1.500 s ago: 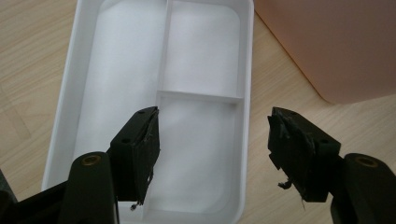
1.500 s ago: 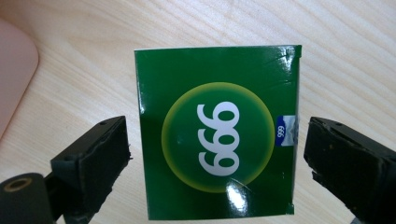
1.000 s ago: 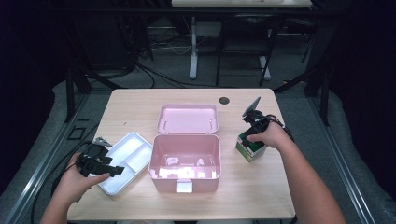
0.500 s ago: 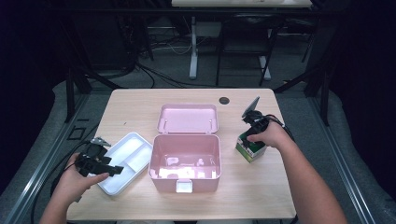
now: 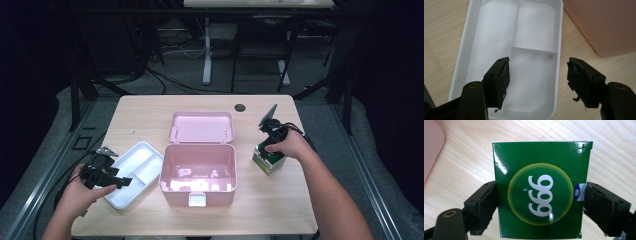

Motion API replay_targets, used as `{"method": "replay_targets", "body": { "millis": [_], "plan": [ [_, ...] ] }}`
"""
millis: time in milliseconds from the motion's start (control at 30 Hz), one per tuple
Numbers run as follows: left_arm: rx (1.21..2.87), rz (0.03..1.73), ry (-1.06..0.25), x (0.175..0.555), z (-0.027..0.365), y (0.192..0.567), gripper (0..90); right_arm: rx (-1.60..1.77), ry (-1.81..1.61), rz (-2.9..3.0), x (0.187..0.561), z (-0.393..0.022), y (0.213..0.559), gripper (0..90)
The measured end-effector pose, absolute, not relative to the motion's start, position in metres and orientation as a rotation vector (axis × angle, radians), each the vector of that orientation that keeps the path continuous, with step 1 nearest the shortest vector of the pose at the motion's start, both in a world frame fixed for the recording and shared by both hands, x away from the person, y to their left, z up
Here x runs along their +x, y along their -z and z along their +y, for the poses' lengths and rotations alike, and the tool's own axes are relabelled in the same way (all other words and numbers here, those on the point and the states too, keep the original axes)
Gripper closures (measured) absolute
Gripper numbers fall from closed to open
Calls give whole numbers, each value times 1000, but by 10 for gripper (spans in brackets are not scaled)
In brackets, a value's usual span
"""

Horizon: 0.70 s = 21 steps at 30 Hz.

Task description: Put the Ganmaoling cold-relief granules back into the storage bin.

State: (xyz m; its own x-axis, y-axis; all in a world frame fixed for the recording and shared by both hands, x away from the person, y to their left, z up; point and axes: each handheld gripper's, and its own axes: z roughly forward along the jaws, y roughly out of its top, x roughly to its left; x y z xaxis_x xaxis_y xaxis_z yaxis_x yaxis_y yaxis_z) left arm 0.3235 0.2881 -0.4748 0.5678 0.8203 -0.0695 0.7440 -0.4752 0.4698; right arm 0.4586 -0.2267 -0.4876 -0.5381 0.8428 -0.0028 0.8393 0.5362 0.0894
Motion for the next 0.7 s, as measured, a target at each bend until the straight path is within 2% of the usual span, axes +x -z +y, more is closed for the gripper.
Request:
{"method": "replay_targets", "body": {
  "millis": [700],
  "plan": [
    [2350,1255,-232,323,288,474,349,1399,-127,2734,447,-215,458,157]
  ]
}}
